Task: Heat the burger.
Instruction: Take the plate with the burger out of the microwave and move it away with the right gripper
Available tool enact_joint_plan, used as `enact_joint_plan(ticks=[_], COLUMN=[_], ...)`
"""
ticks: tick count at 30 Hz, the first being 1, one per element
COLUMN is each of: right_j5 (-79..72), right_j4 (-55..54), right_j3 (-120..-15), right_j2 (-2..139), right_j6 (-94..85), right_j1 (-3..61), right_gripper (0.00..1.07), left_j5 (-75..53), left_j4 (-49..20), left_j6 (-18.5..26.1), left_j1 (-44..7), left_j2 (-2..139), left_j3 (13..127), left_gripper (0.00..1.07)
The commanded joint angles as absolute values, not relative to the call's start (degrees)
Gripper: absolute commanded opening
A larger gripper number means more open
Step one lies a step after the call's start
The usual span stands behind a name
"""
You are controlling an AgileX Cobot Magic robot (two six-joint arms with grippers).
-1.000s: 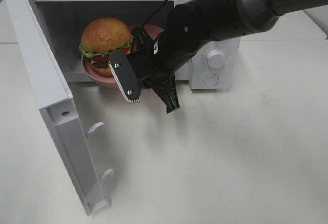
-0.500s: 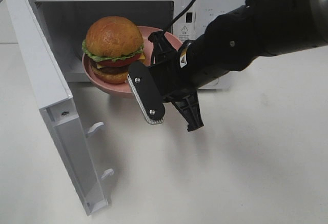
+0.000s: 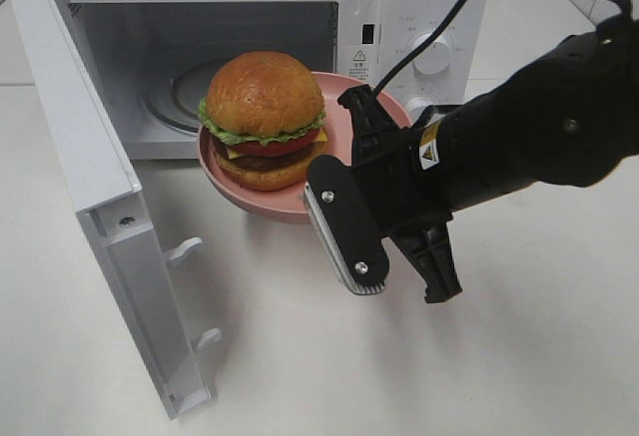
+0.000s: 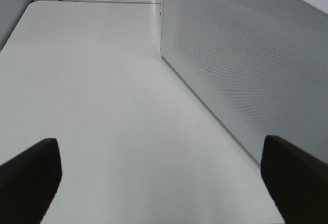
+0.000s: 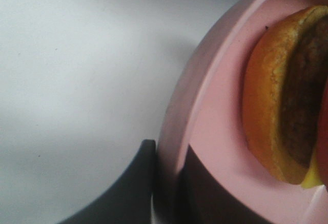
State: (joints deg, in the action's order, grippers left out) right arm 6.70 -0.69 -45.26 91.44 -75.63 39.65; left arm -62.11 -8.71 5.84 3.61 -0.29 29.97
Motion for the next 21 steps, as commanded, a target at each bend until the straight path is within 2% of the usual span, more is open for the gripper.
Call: enact_joint_plan(ticks=[1,21], right_j5=[2.29,3.61], right_j4=[-0.74,-0.74], right_j3=[-43.14,-27.33], right_j2=[87.20,68.64], right_j6=[-75.17,-74.03], right_j1=[39.59,39.59], right_gripper=[0.00,0.00], left_j5=[-61.65,-61.65], left_j4=[-8.77,-8.77], left_j6=[5.44,5.44], left_j1=[3.38,3.38], left_j2=[-1.26,-1.26], left_j3=[29.79,29.79], left_gripper=[0.98,0.98])
